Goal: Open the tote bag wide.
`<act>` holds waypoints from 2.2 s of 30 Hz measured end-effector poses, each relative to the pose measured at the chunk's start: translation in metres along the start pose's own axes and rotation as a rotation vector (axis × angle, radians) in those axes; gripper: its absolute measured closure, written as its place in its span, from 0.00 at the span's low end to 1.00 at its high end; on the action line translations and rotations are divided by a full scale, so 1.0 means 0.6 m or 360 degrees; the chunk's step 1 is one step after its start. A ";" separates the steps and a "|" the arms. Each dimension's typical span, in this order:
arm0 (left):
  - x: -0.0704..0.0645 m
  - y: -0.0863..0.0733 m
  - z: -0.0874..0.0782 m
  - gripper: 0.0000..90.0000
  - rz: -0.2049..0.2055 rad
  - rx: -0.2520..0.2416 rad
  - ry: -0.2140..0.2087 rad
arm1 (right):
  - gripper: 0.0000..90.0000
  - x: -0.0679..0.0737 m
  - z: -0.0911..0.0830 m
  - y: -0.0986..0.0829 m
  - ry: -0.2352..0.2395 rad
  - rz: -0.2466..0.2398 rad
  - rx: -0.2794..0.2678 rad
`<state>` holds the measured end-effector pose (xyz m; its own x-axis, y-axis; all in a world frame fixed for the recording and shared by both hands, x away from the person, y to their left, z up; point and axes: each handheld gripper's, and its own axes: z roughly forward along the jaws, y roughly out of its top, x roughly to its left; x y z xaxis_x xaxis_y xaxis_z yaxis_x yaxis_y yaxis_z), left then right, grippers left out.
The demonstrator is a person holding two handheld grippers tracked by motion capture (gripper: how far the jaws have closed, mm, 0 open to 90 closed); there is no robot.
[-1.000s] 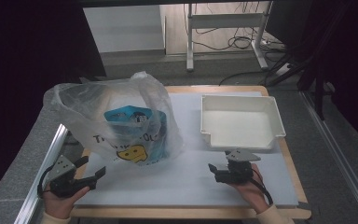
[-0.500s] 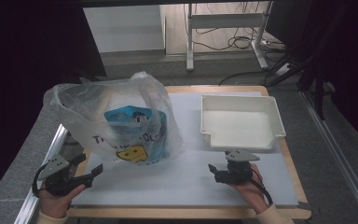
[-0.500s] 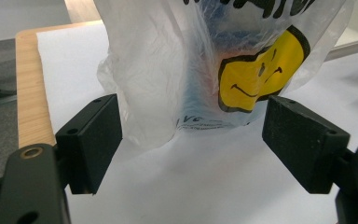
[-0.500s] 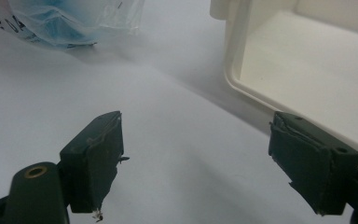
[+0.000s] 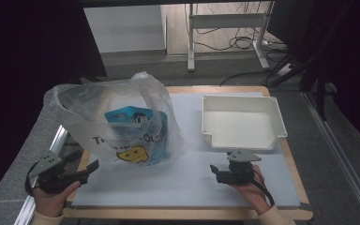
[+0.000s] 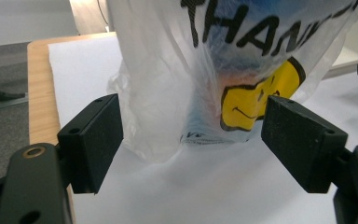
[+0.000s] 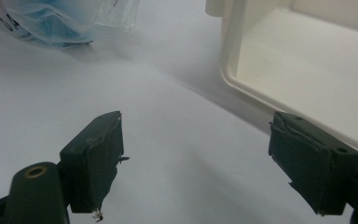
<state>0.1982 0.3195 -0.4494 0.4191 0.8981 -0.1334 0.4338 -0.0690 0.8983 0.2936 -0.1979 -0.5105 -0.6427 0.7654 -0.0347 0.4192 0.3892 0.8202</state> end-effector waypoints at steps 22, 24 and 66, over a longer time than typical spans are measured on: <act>0.012 0.103 -0.011 0.34 0.0026 -0.0093 0.0100 | 0.20 -0.003 0.000 -0.002 -0.0016 0.0019 0.0016; 0.015 0.112 -0.010 0.40 0.0025 -0.0093 0.0093 | 0.20 -0.003 0.000 -0.003 -0.0016 0.0019 0.0017; 0.015 0.139 0.005 1.00 0.0054 -0.0193 -0.0129 | 0.31 0.032 -0.012 0.075 0.0068 -0.0117 -0.0175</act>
<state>0.2408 0.3204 -0.3769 0.4972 0.8577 -0.1308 0.3209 -0.0417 0.9462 0.2953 -0.1694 -0.4699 -0.6967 0.7135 -0.0749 0.2985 0.3831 0.8741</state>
